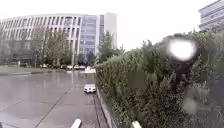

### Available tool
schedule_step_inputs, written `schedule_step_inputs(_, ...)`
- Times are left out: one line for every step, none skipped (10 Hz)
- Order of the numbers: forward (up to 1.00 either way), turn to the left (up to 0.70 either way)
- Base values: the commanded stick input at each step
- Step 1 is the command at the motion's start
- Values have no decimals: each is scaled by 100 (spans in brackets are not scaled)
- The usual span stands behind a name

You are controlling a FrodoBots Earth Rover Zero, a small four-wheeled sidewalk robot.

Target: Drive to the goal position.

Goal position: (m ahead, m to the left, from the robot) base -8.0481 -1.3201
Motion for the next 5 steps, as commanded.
schedule_step_inputs(5,0)
schedule_step_inputs(5,0)
schedule_step_inputs(5,0)
schedule_step_inputs(5,0)
schedule_step_inputs(5,0)
